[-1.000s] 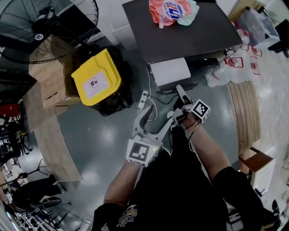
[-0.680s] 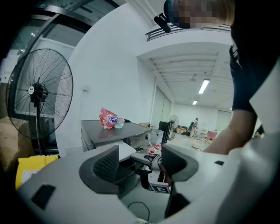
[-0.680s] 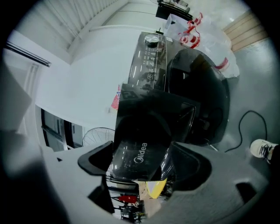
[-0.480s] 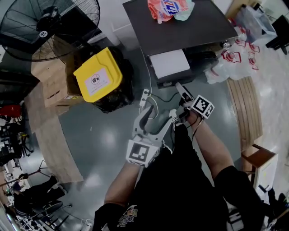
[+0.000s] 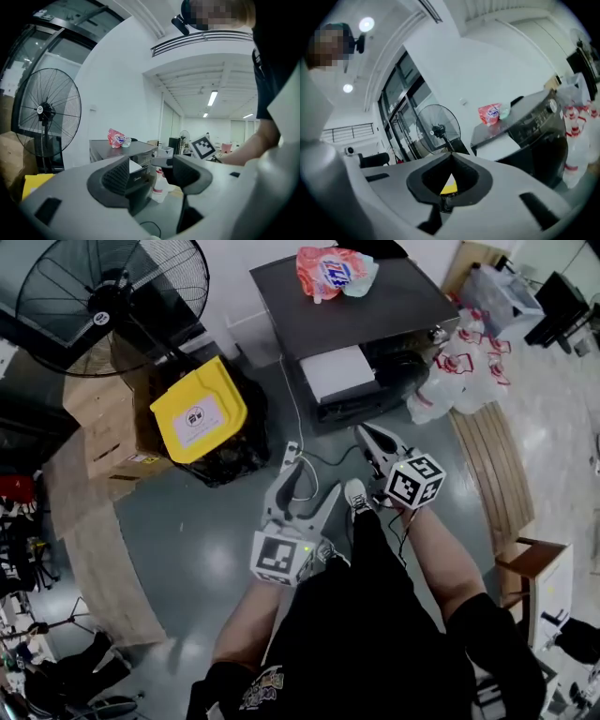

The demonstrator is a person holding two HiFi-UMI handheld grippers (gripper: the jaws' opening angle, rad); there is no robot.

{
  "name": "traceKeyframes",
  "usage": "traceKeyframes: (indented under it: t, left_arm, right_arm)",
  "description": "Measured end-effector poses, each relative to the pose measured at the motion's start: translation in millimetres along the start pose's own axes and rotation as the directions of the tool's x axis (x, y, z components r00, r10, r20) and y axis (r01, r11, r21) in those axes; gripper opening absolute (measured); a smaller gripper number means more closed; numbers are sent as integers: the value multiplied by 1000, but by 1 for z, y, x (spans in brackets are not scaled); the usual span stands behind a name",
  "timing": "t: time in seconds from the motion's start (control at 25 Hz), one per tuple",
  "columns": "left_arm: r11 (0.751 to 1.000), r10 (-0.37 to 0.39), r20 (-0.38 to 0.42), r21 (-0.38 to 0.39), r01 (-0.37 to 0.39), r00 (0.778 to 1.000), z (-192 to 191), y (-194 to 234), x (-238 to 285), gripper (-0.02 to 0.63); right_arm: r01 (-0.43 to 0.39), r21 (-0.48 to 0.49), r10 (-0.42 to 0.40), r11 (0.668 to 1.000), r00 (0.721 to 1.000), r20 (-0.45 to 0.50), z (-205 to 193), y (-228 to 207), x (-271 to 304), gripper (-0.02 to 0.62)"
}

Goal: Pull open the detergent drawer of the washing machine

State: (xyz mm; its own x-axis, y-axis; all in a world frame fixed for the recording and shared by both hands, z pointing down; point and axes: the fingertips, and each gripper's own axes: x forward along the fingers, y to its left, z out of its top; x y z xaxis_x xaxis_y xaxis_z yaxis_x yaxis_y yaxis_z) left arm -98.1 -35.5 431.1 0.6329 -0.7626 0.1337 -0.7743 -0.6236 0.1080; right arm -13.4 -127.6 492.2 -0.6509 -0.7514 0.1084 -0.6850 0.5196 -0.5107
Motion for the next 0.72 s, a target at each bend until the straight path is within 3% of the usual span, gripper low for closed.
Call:
traceKeyframes:
  t: [0.16,0.32,0.48,0.72]
  left_arm:
    - [1000,7,13,8,-7,1000,16,-13,-18,269]
    - [1000,13,41,25,-14,999,21,-28,-29,162]
    - [999,45,45,27,-46,998,30,-41,-34,25]
    - [994,108,25,10,-108,994,25,-78,-24,12]
  right_arm:
    - [-37,-215,41,976,999,12,25,53,-31,0]
    - [-55,-357,67,933,998,22,49,90,-63,0]
    - [-74,-449,94,891,995,22,67,111,-90,2]
    - [-132,-538,144,833,989,-19,80,121,-133,3]
